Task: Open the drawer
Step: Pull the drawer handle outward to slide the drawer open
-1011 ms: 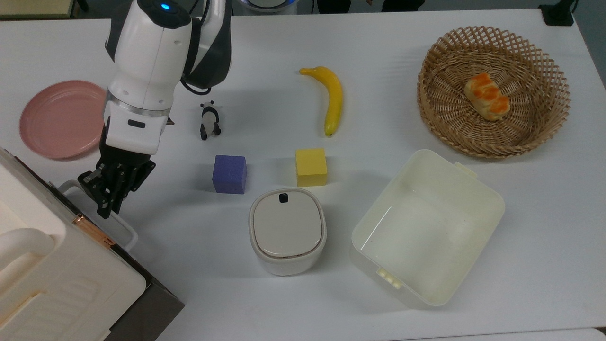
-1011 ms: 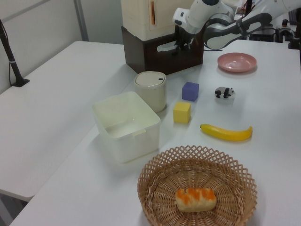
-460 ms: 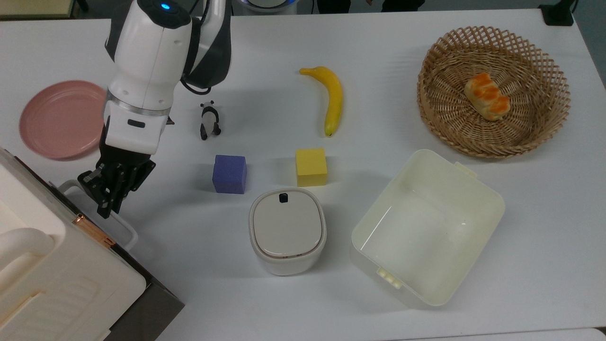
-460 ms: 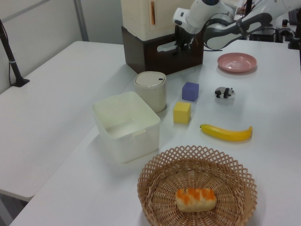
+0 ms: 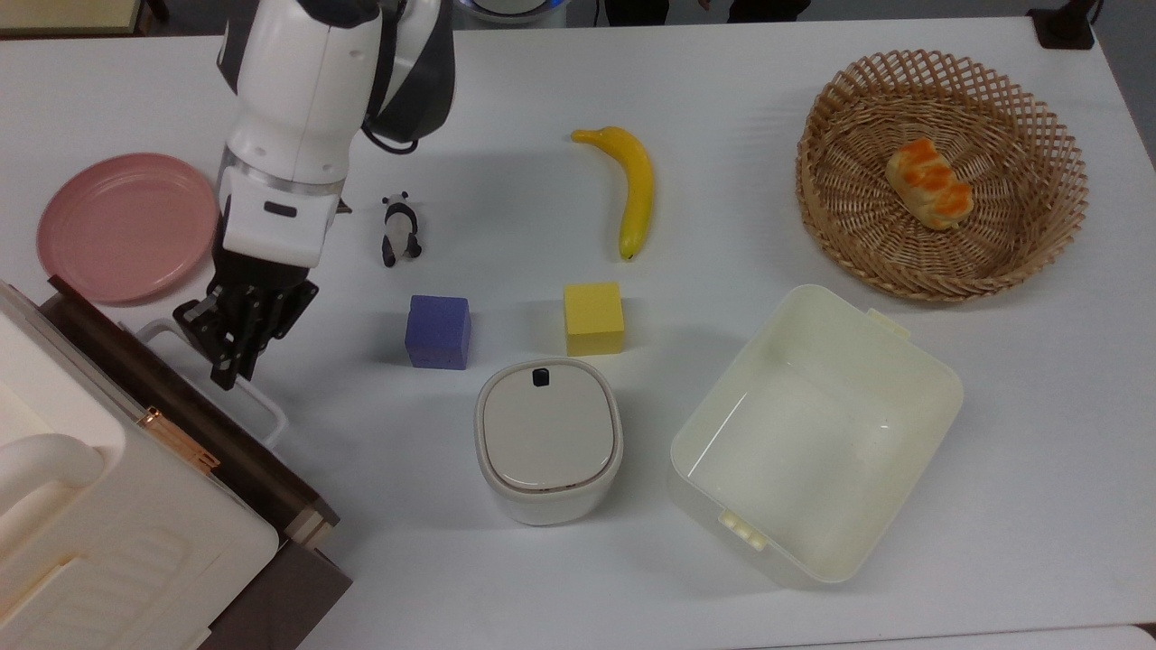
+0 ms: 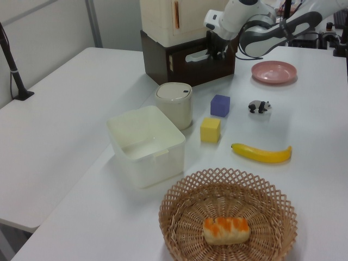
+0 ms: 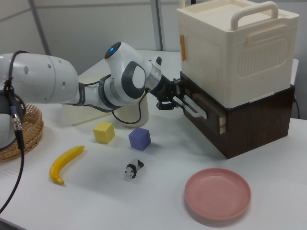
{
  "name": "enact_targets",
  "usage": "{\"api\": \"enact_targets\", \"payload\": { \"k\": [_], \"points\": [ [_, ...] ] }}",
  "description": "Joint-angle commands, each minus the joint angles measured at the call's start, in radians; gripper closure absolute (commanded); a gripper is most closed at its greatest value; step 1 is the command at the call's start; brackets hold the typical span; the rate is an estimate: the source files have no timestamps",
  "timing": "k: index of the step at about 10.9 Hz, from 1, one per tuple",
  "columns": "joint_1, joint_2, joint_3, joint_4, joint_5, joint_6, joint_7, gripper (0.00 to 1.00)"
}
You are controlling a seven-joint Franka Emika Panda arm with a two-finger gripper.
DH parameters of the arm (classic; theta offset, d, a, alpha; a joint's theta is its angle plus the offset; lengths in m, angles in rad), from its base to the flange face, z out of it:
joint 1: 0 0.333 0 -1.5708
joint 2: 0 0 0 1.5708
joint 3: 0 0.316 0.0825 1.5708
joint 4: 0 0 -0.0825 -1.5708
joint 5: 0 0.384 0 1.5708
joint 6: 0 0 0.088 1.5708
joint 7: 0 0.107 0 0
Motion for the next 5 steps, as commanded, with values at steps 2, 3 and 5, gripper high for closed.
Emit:
{"api": "enact_targets", "payload": {
  "k": [2,3,5],
  "points": [
    [0.027,-0.141,-0.002,-0.210,-0.025,0.013,0.072,0.91],
    [0.033,-0.161,-0.001,-0.235,-0.024,0.012,0.072,0.91],
    [0.039,-0.190,-0.001,-0.275,-0.021,0.007,0.083,0.91]
  ]
}}
